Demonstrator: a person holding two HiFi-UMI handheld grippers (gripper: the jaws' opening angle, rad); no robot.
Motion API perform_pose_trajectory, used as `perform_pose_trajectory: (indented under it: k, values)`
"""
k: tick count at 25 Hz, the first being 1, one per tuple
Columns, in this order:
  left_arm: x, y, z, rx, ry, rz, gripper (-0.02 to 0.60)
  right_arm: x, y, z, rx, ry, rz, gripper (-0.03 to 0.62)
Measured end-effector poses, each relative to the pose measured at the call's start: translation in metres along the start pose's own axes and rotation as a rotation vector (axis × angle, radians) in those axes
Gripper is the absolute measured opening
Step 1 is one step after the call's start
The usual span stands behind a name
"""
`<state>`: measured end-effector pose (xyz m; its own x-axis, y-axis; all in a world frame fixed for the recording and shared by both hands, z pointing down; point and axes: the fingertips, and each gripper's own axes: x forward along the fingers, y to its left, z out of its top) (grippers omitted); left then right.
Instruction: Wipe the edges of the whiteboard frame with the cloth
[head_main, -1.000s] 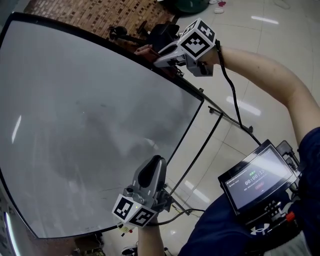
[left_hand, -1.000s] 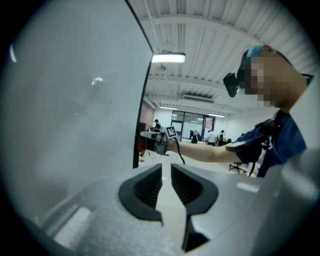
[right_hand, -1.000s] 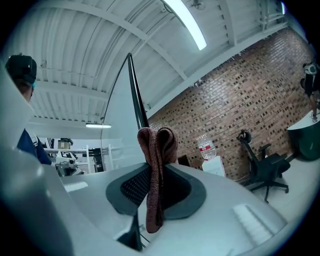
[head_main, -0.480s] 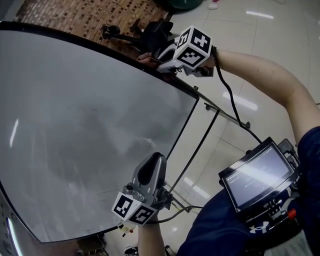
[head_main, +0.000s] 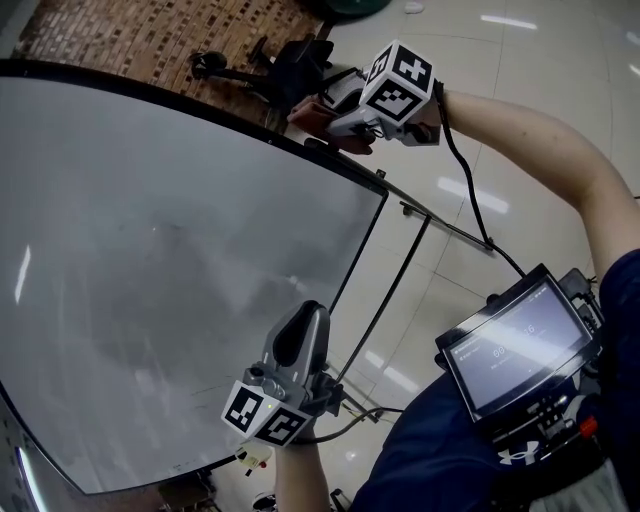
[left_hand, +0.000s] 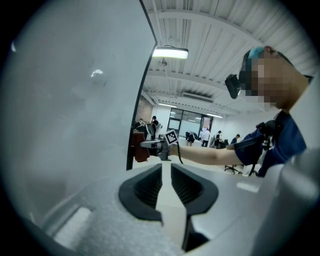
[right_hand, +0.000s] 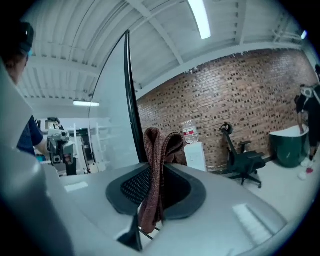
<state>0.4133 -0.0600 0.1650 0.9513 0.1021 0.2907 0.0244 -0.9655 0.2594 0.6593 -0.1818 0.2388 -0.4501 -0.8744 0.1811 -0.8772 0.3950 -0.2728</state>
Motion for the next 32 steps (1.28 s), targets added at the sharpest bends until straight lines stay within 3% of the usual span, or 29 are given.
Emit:
perform_pose_trajectory:
  k: [5, 9, 12, 19, 21, 25, 29, 32]
  values:
    - [0.007, -0.004, 0.000, -0.014, -0.007, -0.019, 0.057, 0.014, 0.010, 0.000, 0.119, -0.099, 0.074, 0.058]
    - [0.004, -0.003, -0.007, -0.041, 0.006, -0.020, 0.057, 0.020, -0.005, -0.024, 0.104, 0.000, 0.006, 0.057]
    - [0.000, 0.004, -0.020, -0.069, 0.015, -0.027, 0.057, 0.019, -0.011, -0.031, 0.096, -0.005, -0.029, 0.057]
    - [-0.006, 0.033, -0.039, -0.128, 0.024, -0.098, 0.057, 0.010, -0.052, -0.067, 0.079, 0.110, -0.297, 0.057]
    - [-0.006, 0.034, -0.041, -0.132, 0.011, -0.128, 0.057, 0.003, -0.050, -0.069, 0.118, 0.074, -0.283, 0.057]
    - [-0.004, 0.036, -0.044, -0.175, -0.018, -0.135, 0.057, 0.009, -0.027, -0.052, 0.170, -0.002, -0.158, 0.057]
    - [0.002, 0.037, -0.046, -0.230, 0.025, -0.143, 0.057, 0.012, -0.016, -0.053, 0.219, -0.047, -0.131, 0.058]
    - [0.015, 0.046, -0.062, -0.286, 0.029, -0.156, 0.057, 0.022, -0.018, -0.079, 0.209, -0.044, -0.113, 0.055]
